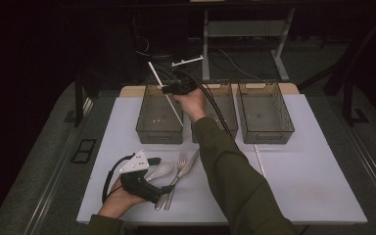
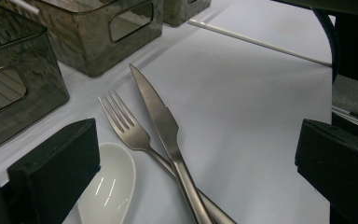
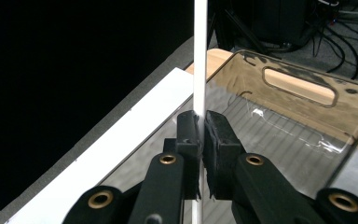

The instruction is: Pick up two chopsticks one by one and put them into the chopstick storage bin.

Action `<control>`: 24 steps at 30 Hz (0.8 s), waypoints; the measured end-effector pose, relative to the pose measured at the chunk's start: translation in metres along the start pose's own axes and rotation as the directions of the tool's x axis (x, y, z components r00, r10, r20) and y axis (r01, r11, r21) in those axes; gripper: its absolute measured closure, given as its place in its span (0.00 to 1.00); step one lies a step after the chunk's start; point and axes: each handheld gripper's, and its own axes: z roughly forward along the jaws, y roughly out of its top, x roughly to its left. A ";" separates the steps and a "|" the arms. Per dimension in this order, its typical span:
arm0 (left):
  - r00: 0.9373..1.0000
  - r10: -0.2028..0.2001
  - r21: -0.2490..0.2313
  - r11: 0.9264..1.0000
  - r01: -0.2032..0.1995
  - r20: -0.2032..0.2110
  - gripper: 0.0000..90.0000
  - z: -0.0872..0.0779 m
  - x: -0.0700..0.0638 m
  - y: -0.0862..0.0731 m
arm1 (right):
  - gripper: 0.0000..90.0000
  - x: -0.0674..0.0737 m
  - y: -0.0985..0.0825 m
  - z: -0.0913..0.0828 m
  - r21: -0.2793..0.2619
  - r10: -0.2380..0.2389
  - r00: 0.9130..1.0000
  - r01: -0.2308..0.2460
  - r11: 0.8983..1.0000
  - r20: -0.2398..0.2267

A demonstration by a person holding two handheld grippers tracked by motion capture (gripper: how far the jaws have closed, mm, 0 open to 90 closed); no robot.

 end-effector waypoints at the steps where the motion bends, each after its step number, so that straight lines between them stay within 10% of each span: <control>1: 1.000 0.000 0.000 1.000 0.000 0.000 0.00 0.000 0.000 0.000 | 0.94 0.000 0.000 0.000 0.000 0.000 1.000 0.000 1.000 0.000; 24: 1.000 0.003 -0.003 1.000 -0.003 0.007 0.00 -0.001 -0.002 0.000 | 0.94 0.000 -0.023 0.041 0.103 0.021 0.997 -0.029 0.994 0.072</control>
